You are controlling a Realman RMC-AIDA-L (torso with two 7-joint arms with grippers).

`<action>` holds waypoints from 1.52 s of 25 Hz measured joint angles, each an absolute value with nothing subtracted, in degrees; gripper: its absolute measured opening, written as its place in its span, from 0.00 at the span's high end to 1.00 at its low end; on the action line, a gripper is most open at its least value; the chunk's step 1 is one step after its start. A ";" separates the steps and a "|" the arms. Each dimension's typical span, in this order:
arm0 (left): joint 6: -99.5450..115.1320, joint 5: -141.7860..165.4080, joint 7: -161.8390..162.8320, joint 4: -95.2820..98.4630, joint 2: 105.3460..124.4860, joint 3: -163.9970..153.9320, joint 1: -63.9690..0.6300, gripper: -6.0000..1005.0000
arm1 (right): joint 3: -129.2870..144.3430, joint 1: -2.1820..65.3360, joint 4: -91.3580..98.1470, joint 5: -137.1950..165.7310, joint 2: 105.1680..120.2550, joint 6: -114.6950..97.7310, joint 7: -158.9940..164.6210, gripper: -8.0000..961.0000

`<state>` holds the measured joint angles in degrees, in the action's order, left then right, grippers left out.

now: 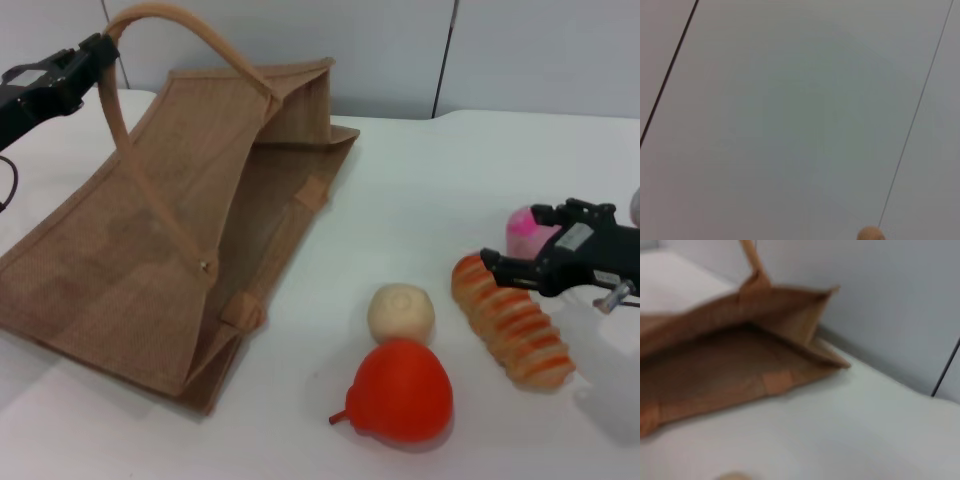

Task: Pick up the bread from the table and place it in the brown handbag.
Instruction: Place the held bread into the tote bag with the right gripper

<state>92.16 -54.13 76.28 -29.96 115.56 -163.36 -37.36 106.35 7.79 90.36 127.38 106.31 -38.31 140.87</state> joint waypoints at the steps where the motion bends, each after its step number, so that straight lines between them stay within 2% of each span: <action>1: 92.17 -54.14 76.28 -29.96 115.56 -163.37 -37.36 0.88 | 103.47 7.56 90.51 128.04 108.31 -42.22 138.52 0.12; 2: 92.18 -54.15 76.28 -29.96 115.56 -163.37 -37.36 0.88 | 101.76 7.68 90.51 128.15 109.32 -45.14 137.10 0.12; 3: 92.18 -54.14 76.28 -29.96 115.57 -163.37 -37.43 0.88 | 101.25 7.89 90.44 128.06 109.49 -46.88 136.53 0.12; 10: 92.19 -54.15 76.28 -29.97 115.58 -163.39 -37.70 0.88 | 100.85 8.87 89.08 128.29 109.35 -50.10 136.52 0.12; 23: 91.91 -54.14 76.28 -29.97 115.58 -163.52 -37.79 0.88 | 100.63 15.74 78.12 128.50 110.37 -52.30 136.44 0.11; 38: 91.57 -54.14 76.29 -29.88 115.66 -163.72 -37.96 0.88 | 100.37 20.32 70.15 128.54 110.49 -52.56 136.68 0.12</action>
